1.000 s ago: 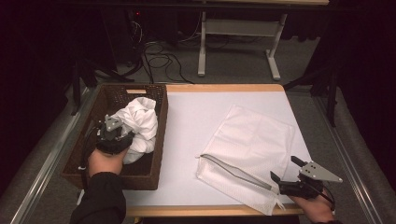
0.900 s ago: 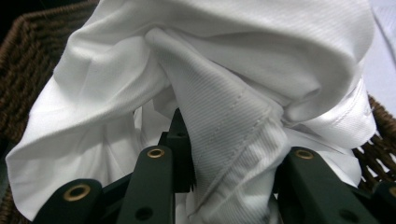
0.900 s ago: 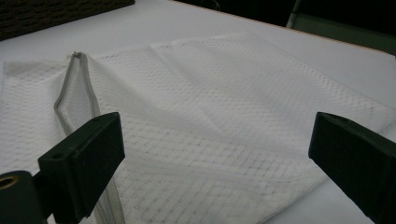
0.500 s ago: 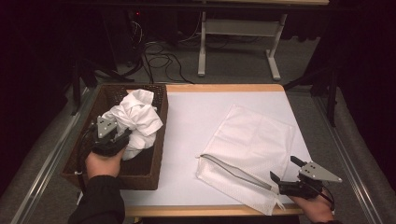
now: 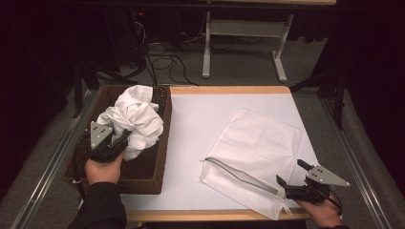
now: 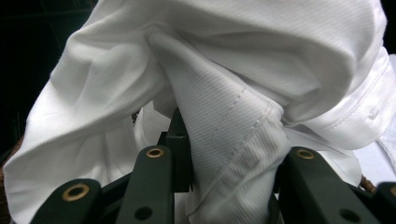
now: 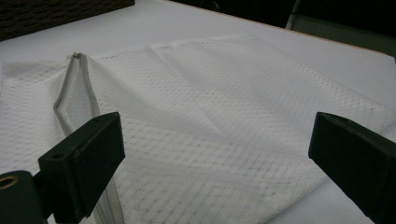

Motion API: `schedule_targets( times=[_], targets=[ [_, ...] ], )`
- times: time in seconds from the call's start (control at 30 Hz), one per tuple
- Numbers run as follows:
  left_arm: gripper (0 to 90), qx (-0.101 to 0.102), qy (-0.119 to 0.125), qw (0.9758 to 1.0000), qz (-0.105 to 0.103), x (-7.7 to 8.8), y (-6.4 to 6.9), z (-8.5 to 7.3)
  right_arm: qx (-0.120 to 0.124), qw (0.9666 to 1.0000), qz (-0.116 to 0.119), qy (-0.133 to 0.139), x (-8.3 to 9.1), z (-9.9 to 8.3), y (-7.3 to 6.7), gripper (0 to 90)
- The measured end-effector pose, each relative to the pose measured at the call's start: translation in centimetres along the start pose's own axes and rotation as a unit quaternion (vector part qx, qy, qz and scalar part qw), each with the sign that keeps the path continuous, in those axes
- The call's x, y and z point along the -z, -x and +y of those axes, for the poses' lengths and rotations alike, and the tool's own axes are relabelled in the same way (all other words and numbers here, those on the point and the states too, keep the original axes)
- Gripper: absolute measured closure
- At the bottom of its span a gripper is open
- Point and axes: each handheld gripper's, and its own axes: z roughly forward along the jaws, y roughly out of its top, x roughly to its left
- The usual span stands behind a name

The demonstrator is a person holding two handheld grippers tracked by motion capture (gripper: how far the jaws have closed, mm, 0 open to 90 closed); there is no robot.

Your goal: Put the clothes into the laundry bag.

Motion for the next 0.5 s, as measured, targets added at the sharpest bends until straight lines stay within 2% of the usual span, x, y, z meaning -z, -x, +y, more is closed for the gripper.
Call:
schedule_targets(
  times=[0.23, 0.4, 0.5],
  targets=[
    [65.8, 0.001, 0.025, 0.9997, 0.0, 0.5, -0.1, -0.1, 0.0, 1.0, 0.001, 0.0, 0.0, 0.0, 0.0, 4.0],
    [65.9, 0.015, 0.047, 0.9988, -0.001, 0.9, -0.5, -0.1, -0.001, 1.0, -0.002, -0.001, 0.0, 0.0, 0.0, 4.0],
    [65.9, 0.01, 0.054, 0.9985, 0.0, 1.1, -0.4, 0.0, 0.0, 1.0, -0.002, 0.0, 0.0, 0.0, 0.0, 4.0]
  ],
)
